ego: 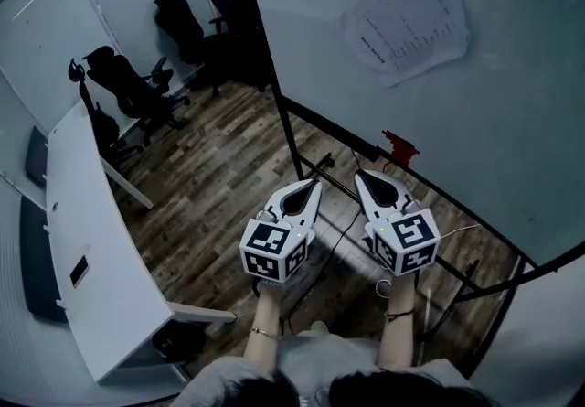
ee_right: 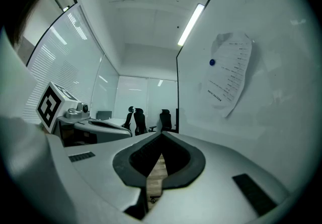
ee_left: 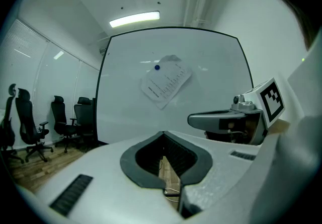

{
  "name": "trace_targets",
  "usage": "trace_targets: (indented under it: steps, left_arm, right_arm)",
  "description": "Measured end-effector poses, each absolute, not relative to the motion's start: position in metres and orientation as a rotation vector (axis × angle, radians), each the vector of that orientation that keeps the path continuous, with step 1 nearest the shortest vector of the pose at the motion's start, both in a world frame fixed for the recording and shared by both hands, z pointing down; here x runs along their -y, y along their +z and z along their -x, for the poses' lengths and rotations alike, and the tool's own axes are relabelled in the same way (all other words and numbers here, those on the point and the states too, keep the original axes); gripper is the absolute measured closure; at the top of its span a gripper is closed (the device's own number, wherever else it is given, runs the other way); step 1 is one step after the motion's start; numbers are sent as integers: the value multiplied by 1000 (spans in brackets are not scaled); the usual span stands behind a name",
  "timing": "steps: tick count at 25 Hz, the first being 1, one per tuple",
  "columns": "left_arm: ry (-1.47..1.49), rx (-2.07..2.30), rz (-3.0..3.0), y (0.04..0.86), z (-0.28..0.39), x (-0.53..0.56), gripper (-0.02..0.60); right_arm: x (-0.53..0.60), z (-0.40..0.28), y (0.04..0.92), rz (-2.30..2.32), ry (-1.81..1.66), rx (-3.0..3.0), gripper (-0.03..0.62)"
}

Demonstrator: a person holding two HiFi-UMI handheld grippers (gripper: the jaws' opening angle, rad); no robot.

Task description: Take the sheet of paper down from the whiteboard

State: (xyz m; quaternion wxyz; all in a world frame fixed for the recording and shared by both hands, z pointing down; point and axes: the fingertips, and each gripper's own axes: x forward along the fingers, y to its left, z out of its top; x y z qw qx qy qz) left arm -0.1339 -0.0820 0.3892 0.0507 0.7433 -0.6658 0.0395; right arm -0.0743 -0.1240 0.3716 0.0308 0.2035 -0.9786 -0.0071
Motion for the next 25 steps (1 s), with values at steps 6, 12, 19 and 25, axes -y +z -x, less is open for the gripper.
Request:
trace_targets:
  steps: [6, 12, 19, 25]
  left_arm:
    - [114, 1979, -2294, 399, 153, 87, 575]
    - [116, 1953, -2309, 407, 152, 88, 575]
    - [121, 1935, -2346, 405, 149, 104, 575]
    - [134, 1925, -2415, 389, 162, 147, 575]
  right_arm:
    - [127, 96, 378, -681, -16, 3011, 595]
    - [125, 93, 382, -721, -15, 3007, 594]
    - [148, 78, 379, -818, 16, 3016, 595]
    - [194, 83, 353, -920, 8, 3056, 594]
